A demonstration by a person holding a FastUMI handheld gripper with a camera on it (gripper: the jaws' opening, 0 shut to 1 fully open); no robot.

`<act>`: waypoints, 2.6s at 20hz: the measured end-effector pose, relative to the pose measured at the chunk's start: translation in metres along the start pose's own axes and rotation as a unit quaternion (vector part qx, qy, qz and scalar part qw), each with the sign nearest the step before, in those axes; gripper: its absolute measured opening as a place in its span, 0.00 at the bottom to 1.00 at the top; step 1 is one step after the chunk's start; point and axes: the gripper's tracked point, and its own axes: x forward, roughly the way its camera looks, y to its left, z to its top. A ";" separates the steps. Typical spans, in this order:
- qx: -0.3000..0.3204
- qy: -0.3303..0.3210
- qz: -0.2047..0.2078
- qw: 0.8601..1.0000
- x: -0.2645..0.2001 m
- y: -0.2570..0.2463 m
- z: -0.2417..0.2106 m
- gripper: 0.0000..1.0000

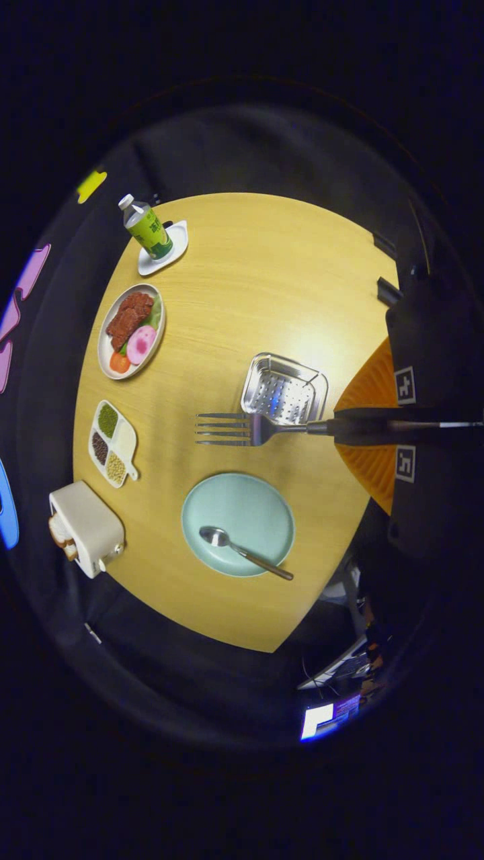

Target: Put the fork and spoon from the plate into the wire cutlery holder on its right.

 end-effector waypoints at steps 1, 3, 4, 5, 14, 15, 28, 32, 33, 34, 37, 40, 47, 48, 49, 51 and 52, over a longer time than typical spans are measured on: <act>-0.016 0.039 -0.009 0.999 0.002 -0.011 -0.014 0.07; -0.047 0.100 -0.036 0.993 0.007 -0.034 -0.030 0.08; -0.055 0.124 -0.042 0.990 0.011 -0.040 -0.034 0.08; -0.056 0.143 -0.042 0.987 0.016 -0.042 -0.036 0.08; -0.068 0.270 -0.053 0.959 0.052 -0.028 -0.025 0.08; -0.067 0.278 -0.053 0.957 0.056 -0.023 -0.023 0.08; -0.062 0.240 -0.060 0.967 0.067 -0.024 -0.003 0.78; -0.037 0.163 -0.039 0.985 0.054 -0.021 0.008 0.84; -0.025 0.136 -0.027 0.990 0.048 -0.017 0.013 0.84; -0.008 0.106 -0.013 0.994 0.043 -0.012 0.020 0.84; 0.038 0.016 0.013 0.999 0.024 0.010 0.044 0.87; 0.067 -0.066 0.042 0.995 0.009 0.046 0.070 0.89; 0.105 -0.123 0.135 0.978 0.032 0.173 0.094 0.87; 0.103 -0.115 0.140 0.978 0.042 0.187 0.093 0.87; 0.102 -0.111 0.141 0.978 0.054 0.200 0.093 0.88; 0.103 -0.102 0.142 0.979 0.078 0.220 0.093 0.87; 0.106 -0.099 0.142 0.979 0.089 0.228 0.096 0.87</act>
